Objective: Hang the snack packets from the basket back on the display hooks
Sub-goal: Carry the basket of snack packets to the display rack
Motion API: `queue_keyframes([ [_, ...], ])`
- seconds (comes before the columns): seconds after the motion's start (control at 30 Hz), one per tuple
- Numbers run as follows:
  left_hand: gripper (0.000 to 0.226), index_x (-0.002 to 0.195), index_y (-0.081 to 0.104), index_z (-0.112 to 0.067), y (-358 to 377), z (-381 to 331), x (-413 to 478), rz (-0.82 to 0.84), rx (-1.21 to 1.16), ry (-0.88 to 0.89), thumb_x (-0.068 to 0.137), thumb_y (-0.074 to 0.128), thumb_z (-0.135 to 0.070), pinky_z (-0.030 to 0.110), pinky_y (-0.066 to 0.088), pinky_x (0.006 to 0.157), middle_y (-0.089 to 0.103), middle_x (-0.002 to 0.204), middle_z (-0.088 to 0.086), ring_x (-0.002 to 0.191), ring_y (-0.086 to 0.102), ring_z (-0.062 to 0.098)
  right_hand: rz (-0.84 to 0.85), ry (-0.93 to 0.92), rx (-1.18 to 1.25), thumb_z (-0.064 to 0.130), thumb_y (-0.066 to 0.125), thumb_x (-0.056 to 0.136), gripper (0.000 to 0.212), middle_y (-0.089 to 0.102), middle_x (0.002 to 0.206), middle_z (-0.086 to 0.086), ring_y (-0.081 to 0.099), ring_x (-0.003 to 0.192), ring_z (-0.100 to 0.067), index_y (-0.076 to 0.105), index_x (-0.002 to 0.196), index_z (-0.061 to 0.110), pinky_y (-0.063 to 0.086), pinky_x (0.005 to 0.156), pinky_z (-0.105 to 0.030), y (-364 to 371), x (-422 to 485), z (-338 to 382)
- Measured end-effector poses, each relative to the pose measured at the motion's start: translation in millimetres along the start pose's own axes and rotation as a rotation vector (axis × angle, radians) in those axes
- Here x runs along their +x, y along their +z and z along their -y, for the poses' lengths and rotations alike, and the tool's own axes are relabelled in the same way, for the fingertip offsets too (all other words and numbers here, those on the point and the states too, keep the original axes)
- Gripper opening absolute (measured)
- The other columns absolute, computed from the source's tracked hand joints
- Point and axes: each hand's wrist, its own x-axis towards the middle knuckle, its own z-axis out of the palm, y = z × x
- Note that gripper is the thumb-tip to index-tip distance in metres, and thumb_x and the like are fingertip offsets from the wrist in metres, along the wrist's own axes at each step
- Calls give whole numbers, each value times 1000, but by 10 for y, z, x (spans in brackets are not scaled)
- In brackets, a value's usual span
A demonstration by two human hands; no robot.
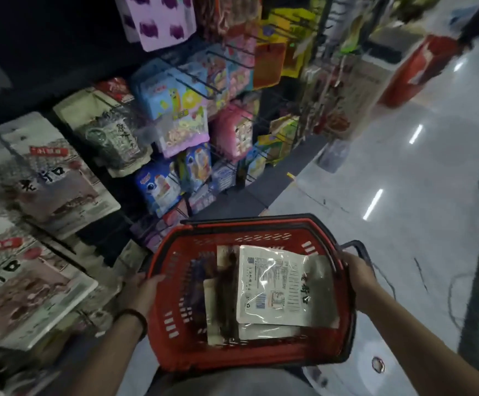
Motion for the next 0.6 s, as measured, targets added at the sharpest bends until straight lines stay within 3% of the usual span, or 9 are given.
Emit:
queue_keyframes([
  [0.13,41,116,73,-20,216,-90,126,-59,-93,-117,78,78,-34,56,58,94,76,108,11,98,73,38,19,-43,-124,39,79,69,14,73,81,-23,68,65,-34,81,73,27,55,70,-46,201,539,560],
  [0.23,47,117,71,-22,319,-47,204,-136,-155,-143,73,75,-40,57,57,96,76,109,9,98,72,37,89,13,-172,38,80,65,33,70,80,-23,65,68,-37,82,83,10,54,67,-47,448,829,875],
  [0.33,46,104,72,-21,371,31,313,-173,-181,-130,78,68,-59,51,56,92,75,99,9,94,70,37,123,11,-207,34,79,71,27,71,80,-21,66,63,-35,84,81,10,57,65,-44,695,1066,1031],
  [0.5,36,106,68,-7,459,-13,486,-161,-297,-177,102,61,-42,62,51,99,70,110,25,104,67,43,182,22,-239,32,70,80,48,73,98,-24,69,81,-39,77,114,-2,58,81,-46,1002,1348,1234],
  [0.6,31,112,68,-9,542,3,400,-220,-354,-185,101,64,-38,64,53,94,72,107,22,101,69,44,239,20,-318,34,64,85,54,74,113,-29,71,102,-50,73,122,-5,54,101,-67,1162,1499,1333],
])
